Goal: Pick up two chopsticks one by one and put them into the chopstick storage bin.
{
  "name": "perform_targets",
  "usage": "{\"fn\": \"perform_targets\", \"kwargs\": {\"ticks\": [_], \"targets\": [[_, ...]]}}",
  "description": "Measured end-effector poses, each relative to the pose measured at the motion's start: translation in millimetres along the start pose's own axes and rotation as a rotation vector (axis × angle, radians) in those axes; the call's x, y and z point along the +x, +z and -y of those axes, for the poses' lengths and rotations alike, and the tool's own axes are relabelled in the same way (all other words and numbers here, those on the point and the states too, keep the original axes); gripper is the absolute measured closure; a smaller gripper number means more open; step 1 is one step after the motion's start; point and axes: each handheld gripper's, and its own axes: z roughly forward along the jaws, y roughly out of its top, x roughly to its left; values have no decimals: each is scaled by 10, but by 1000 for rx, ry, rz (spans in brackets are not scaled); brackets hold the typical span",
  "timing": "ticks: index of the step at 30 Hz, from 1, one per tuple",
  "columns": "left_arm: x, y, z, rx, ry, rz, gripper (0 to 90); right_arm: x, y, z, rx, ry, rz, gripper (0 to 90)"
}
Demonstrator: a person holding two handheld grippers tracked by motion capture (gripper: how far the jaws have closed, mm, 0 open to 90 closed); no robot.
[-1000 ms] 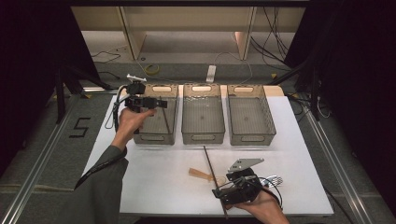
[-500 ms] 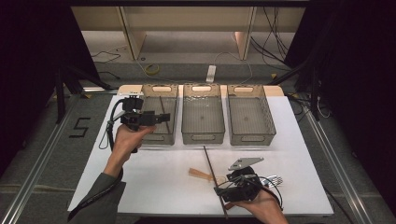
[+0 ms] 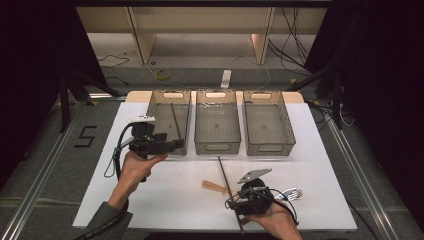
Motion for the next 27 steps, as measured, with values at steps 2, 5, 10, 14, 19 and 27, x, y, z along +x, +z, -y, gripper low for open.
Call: {"fn": "perform_targets", "kwargs": {"ticks": [2, 5, 10, 14, 19, 27], "targets": [[-16, -19, 52, -9, 19, -1, 201, 2, 21, -5, 11, -9, 4, 509], [-21, -40, 130, -15, 25, 13, 200, 14, 46, -11, 27, -10, 6, 532], [3, -51, 255, -38, 18, 10, 199, 37, 91, -12, 50, -34, 24, 561], [-7, -29, 374, -29, 11, 20, 199, 38, 105, -26, 51, -34, 25, 587], [-51, -25, 492, -25, 37, 20, 199, 25, 130, -39, 57, -37, 32, 616], [-93, 3, 591, 2, 49, 22, 199, 55, 182, -62, 75, -47, 55, 652]]}}
